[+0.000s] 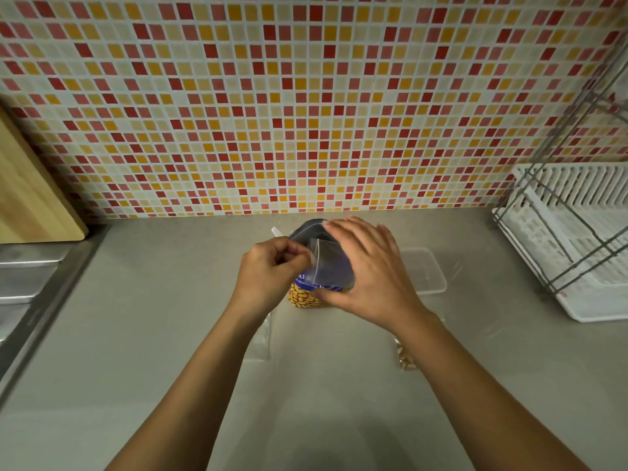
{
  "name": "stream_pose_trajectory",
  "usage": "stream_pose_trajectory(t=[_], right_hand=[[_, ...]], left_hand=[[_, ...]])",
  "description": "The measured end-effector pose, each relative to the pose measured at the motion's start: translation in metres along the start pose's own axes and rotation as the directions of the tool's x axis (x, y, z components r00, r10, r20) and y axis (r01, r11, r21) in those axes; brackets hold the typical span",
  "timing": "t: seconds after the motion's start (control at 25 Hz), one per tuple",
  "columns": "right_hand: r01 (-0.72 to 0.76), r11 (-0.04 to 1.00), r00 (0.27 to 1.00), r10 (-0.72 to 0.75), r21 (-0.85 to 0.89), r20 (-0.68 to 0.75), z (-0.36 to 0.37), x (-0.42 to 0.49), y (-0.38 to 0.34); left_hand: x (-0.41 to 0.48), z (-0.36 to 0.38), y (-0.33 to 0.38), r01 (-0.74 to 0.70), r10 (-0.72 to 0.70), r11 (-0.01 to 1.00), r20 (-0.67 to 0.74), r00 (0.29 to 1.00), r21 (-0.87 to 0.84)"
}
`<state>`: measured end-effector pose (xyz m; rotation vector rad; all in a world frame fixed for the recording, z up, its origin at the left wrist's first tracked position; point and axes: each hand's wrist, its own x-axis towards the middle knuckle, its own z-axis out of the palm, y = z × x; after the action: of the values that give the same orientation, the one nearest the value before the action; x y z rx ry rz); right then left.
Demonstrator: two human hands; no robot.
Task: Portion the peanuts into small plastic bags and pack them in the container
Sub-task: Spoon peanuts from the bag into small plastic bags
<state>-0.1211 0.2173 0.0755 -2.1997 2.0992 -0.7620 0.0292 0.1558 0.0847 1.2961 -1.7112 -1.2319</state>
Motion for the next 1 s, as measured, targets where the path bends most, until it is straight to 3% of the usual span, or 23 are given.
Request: stream_pose_trajectory(t=[0.28, 0.4, 0.44, 0.52, 0.6, 0.76, 0.88, 1.0], right_hand=[[-0.033, 0.999, 0.999, 0.034, 0.017, -0.039, 0.006, 0.005, 0.001], [-0.112, 0.964, 0.991, 0.125, 0.241, -0.040, 0.001, 0.003, 0.003], [-0.182, 0.905, 0.978, 0.208, 0.384, -0.026, -0.003, 0.002, 0.004], [-0.290, 0.684, 0.926, 0.376, 0.669, 0.017, -0.010, 0.000, 0.009], [-0.324, 0.539, 0.887, 0.459, 0.777, 0.051, -0.010, 0.000, 0.017], [-0.440, 0.551, 0.871, 0.453, 0.709, 0.189, 0.008, 0.001, 0.028], [-0.474, 0.585, 0.860, 0.469, 0.658, 0.202, 0.017, -0.002, 0.033], [-0.474, 0.607, 0.863, 0.464, 0.638, 0.199, 0.018, -0.001, 0.033]], left_hand=[[0.001, 0.006, -0.001, -0.111, 0.120, 0.981, -0.049, 0.992, 0.162], [0.004, 0.001, 0.000, -0.115, 0.134, 0.985, -0.148, 0.980, 0.130], [0.011, -0.003, -0.004, -0.103, 0.139, 0.980, -0.214, 0.967, 0.172], [0.028, -0.010, -0.018, -0.020, 0.112, 0.949, -0.277, 0.954, 0.316], [0.044, -0.012, -0.029, 0.041, 0.057, 0.918, -0.235, 0.970, 0.395], [0.057, 0.000, -0.027, -0.103, 0.167, 0.889, -0.107, 0.980, 0.446], [0.055, 0.011, -0.018, -0.202, 0.195, 0.770, 0.078, 0.978, 0.605], [0.057, 0.001, -0.014, -0.160, 0.243, 0.701, -0.021, 0.970, 0.695]])
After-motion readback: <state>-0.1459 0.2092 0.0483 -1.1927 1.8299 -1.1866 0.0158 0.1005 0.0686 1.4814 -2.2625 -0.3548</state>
